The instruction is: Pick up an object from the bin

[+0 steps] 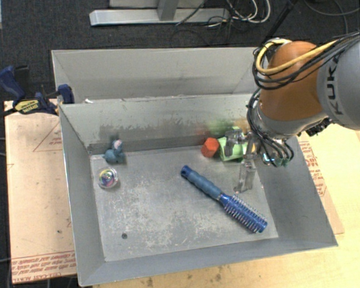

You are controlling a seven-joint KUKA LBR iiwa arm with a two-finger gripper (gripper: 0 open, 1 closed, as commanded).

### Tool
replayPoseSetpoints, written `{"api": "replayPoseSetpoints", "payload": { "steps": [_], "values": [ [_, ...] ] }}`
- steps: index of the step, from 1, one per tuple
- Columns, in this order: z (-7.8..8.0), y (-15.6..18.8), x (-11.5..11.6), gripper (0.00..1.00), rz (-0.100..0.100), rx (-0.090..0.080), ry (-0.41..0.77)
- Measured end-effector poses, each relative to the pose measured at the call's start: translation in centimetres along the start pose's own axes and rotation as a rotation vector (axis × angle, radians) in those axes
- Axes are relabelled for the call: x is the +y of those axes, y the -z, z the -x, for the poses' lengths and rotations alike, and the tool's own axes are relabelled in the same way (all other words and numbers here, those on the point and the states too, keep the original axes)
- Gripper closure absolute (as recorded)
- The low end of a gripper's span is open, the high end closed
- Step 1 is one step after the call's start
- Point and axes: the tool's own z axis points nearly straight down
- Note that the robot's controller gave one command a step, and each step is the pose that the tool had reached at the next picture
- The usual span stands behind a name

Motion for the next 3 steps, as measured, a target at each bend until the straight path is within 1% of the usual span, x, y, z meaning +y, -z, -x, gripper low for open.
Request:
{"api": "replayPoseSetpoints", "payload": {
  "steps": [1,3],
  "values": [
    [-3.70,-11.12,0.47,0.00,0.001,-0.001,-0.259],
    [-3.56,-11.07,0.58,0.00,0.002,-0.004,-0.255]
  ]
}}
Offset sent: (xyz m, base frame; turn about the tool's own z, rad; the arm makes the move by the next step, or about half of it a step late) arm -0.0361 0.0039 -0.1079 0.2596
